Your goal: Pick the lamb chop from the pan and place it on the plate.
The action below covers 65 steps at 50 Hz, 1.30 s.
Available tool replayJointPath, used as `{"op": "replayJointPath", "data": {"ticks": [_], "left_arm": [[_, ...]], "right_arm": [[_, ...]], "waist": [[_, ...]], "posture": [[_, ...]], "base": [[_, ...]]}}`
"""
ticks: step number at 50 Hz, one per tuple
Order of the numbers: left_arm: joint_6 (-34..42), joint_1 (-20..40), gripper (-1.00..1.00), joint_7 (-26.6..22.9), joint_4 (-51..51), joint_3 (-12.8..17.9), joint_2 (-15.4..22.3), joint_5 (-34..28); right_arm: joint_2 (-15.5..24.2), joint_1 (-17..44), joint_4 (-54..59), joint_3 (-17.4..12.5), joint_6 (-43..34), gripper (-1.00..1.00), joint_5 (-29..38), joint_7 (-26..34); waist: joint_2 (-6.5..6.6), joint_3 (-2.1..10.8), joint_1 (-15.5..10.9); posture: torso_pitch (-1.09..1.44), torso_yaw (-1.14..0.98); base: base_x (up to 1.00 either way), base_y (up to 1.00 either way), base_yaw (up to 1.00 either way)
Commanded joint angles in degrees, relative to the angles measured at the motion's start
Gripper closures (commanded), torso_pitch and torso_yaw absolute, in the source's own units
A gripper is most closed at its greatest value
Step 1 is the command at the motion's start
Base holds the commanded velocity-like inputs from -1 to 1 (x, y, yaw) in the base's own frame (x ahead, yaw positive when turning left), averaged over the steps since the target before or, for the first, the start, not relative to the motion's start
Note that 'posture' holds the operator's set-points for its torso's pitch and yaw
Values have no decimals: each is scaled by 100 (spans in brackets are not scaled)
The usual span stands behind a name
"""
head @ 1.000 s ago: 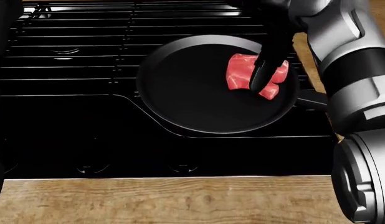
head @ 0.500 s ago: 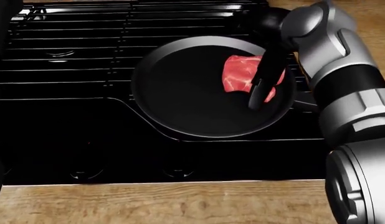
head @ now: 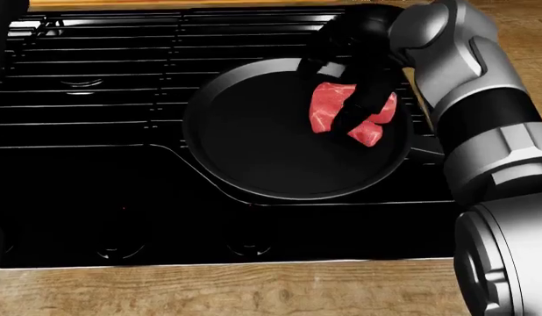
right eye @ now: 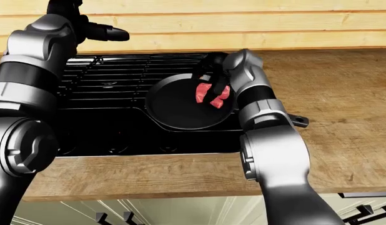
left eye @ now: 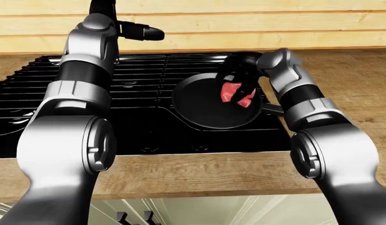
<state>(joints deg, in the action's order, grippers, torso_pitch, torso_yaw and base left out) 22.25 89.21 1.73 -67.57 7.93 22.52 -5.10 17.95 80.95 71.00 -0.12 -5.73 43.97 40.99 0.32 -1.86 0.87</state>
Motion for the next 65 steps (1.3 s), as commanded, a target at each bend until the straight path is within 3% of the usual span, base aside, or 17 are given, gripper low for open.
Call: {"op": "replayJointPath", "data": {"ticks": [1, 6, 7, 9, 20, 36, 42, 43, 45, 47, 50, 53, 54, 56, 58, 61, 65], "left_arm": [[-170, 254, -100, 22, 239, 8, 63, -14], [-171, 259, -100, 24, 241, 13, 63, -11], [-178, 248, -100, 23, 240, 11, 58, -12], [-168, 263, -100, 22, 239, 12, 63, -11], [-135, 295, -100, 19, 260, 9, 69, -10], [-58, 441, -100, -39, 244, 2, 212, -71], [-53, 428, -100, -22, 259, 7, 174, -81], [-51, 435, -100, -21, 256, 5, 171, -85], [-50, 443, -100, -19, 252, 2, 164, -90], [-50, 445, -100, -17, 250, 4, 158, -92], [-48, 441, -100, -19, 255, 10, 162, -90], [-39, 451, -100, -24, 257, 13, 175, -91], [-39, 450, -100, -23, 258, 15, 176, -90], [-33, 452, -100, -27, 263, 16, 179, -89], [-19, 462, -100, -33, 272, 15, 187, -90], [-5, 466, -100, -43, 289, 11, 196, -95], [-5, 475, -100, -50, 287, 7, 199, -103]], "right_arm": [[36, 183, -105, -17, 15, 0, -17, 47], [23, 139, -103, -10, 18, 4, 5, 50], [24, 131, -106, -11, 17, 25, 8, 50], [35, 149, -120, -13, 11, 100, 13, 58], [98, 367, -140, -51, -23, 100, 1, 131], [561, 1755, -91, -367, -358, 100, -383, 127], [643, 1680, -98, -333, -281, 100, -441, 20], [647, 1661, -102, -326, -276, 100, -447, 22], [663, 1650, -100, -326, -270, 100, -466, 24], [665, 1620, -106, -319, -264, 100, -481, 24], [661, 1587, -124, -309, -263, 100, -498, 29], [657, 1580, -125, -297, -257, 100, -506, 31], [647, 1568, -127, -292, -255, 100, -509, 36], [638, 1556, -135, -282, -256, 100, -511, 46], [638, 1558, -142, -280, -259, 100, -515, 54], [640, 1567, -122, -271, -245, 100, -515, 66], [641, 1587, -131, -259, -246, 100, -506, 87]], "waist": [[14, 168, -4], [12, 171, -13], [12, 171, -14], [13, 175, -16], [18, 168, -19], [50, 94, 5], [23, 56, -3], [44, 193, -7], [-12, 188, -38], [-172, 230, -83], [-166, 273, -110], [-88, 221, -130], [6, 203, -111], [250, 183, -83], [653, 221, -9], [457, 128, 44], [193, 95, 73]], "posture": [[0, 0], [0, 0], [0, 0], [0, 0], [0, 0], [0, 0], [0, 0], [0, 0], [0, 0], [0, 0], [0, 0], [0, 0], [0, 0], [0, 0], [0, 0], [0, 0], [0, 0]], "base": [[0, 0, 0], [0, 0, 0], [0, 0, 0], [0, 0, 0], [0, 0, 0], [0, 0, 0], [0, 0, 0], [0, 10, 0], [0, 29, 0], [0, 35, 0], [0, 41, 0], [0, 48, 0], [0, 52, 0], [0, 52, 0], [0, 51, 0], [0, 52, 0], [0, 52, 0]]}}
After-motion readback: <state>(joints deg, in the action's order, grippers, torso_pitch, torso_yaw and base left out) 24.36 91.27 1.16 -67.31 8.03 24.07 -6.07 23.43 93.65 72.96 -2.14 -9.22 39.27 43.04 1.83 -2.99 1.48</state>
